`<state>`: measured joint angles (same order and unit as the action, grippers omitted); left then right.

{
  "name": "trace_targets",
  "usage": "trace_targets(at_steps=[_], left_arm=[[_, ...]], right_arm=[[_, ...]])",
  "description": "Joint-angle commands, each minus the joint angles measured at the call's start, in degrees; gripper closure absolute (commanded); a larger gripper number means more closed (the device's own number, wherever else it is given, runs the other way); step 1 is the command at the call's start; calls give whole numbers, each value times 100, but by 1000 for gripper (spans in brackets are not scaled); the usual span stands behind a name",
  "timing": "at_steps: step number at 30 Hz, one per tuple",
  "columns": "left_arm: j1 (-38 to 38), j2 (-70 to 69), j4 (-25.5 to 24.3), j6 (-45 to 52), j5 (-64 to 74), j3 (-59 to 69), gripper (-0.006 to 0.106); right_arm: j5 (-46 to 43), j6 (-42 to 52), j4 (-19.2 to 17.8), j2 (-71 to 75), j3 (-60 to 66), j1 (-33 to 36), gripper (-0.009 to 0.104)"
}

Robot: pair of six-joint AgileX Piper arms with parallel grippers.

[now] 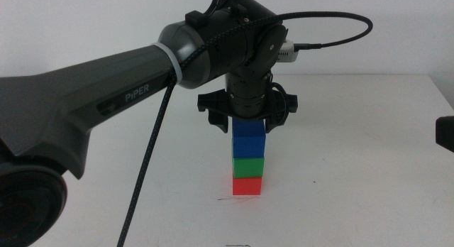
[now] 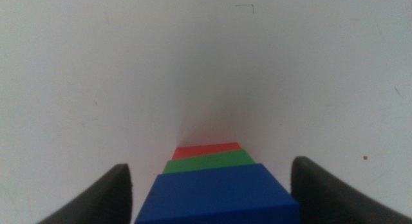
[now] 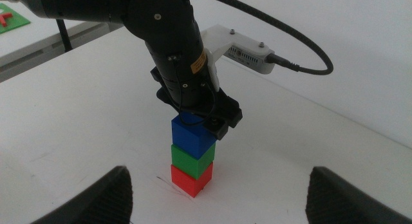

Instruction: Stack red cubes first, then green, then blue cubes in a specific spot.

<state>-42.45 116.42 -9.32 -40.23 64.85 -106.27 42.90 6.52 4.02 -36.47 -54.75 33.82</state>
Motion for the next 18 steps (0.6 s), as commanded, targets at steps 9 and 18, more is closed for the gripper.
trace_targets(at_steps=[9,18], left_arm=[[-40,-472,-90,233,-124,-158,7],[-40,-986,-6,362,-119,-158,7]], right_arm=[[-441,65,-29,-17,-161,-40,12],[-441,65,-29,-17,-161,-40,12]])
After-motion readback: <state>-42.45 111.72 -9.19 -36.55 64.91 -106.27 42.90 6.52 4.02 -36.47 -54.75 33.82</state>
